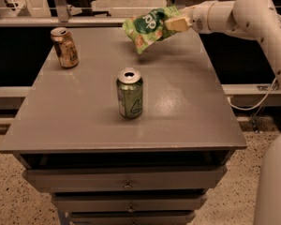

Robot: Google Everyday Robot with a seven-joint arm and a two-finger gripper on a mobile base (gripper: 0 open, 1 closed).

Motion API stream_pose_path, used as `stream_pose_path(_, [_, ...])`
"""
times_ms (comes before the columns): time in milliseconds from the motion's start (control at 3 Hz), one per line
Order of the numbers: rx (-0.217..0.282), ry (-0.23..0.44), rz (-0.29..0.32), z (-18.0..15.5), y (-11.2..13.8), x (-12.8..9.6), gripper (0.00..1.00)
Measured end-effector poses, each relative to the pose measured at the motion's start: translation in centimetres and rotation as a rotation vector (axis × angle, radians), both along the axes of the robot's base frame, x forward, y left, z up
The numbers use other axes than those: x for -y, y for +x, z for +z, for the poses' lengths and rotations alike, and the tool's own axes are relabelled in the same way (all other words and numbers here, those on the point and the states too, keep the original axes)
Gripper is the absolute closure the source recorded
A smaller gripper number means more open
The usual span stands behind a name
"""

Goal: Pick green rice chip bag

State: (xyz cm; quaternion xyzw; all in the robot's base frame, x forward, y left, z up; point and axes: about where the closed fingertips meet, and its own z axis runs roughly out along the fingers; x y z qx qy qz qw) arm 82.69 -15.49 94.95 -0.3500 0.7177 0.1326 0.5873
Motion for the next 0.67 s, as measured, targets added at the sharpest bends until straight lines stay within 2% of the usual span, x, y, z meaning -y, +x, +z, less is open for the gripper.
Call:
stream_pose_path(333, [0.085, 0.033, -0.03, 5.65, -3.22, -0.33, 1.0])
stream_pose_path(667, [0.084, 0.033, -0.03, 5.64, -3.22, -0.34, 1.0])
